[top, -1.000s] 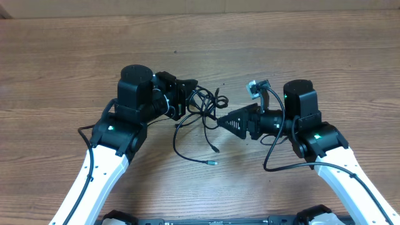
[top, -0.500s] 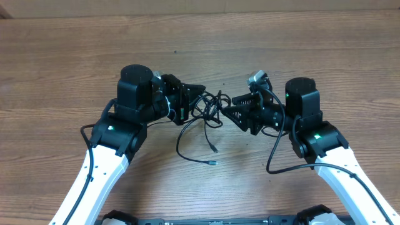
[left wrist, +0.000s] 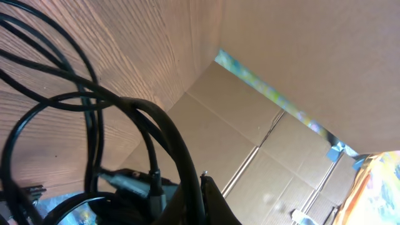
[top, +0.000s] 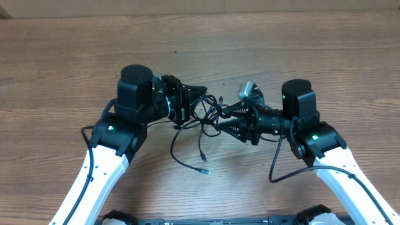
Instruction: Untangle cables
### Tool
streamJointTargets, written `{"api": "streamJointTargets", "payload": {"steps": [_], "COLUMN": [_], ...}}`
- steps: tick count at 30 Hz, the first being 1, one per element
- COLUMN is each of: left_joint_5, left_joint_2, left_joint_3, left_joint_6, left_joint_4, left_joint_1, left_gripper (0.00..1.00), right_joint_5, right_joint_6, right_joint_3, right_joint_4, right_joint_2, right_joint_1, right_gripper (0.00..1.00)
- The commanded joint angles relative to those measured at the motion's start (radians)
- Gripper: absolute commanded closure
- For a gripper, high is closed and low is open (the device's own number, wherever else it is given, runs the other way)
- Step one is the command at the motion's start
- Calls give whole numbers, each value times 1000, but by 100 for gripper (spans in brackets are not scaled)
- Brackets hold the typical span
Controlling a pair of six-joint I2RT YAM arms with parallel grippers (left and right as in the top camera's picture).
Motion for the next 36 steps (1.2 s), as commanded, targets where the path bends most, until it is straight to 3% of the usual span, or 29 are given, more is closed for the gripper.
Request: {"api": "streamJointTargets", "payload": {"steps": [1, 5, 7, 8, 12, 19, 21, 22, 25, 27, 30, 31, 33, 36], "left_joint_5": [38, 58, 63, 63, 62, -6, -45, -83, -152, -171, -177, -176, -172, -164], "left_joint_2": [-13, -13, -13, -13, -13, -13, -13, -13, -13, -13, -13, -13, -13, -13], "left_joint_3": [21, 21, 21, 21, 21, 21, 21, 21, 21, 21, 21, 21, 21, 21], "left_joint_6": [-36, -43, -43, -43, -43, 14, 60, 116, 235, 286, 422, 522, 774, 989], "left_joint_4": [11, 12, 11, 11, 11, -4, -10, -20, -53, -65, -70, -70, -85, -132], "left_joint_1": [4, 5, 5, 5, 5, 5, 5, 5, 5, 5, 5, 5, 5, 5], "left_gripper": [96, 96, 96, 96, 96, 95, 82, 65, 32, 18, 4, 0, 0, 0], "right_joint_5": [-20, -19, -19, -19, -20, -16, -15, -7, 13, 23, 29, 46, 56, 56], "right_joint_6": [-90, -159, -159, -159, -155, -94, -56, -26, 35, 66, 104, 136, 169, 216], "right_joint_3": [13, 13, 13, 13, 13, 13, 14, 14, 14, 14, 14, 14, 14, 14], "right_joint_4": [2, 2, 2, 1, -3, -26, -26, -26, -26, -26, -27, -27, -30, -31], "right_joint_2": [10, 38, 55, 60, 59, 59, 59, 59, 59, 59, 59, 59, 59, 59], "right_joint_1": [47, 85, 85, 85, 85, 82, 74, 64, 34, 13, -23, -42, -74, -95], "right_gripper": [53, 65, 84, 88, 96, 96, 96, 96, 96, 96, 96, 96, 96, 96]}}
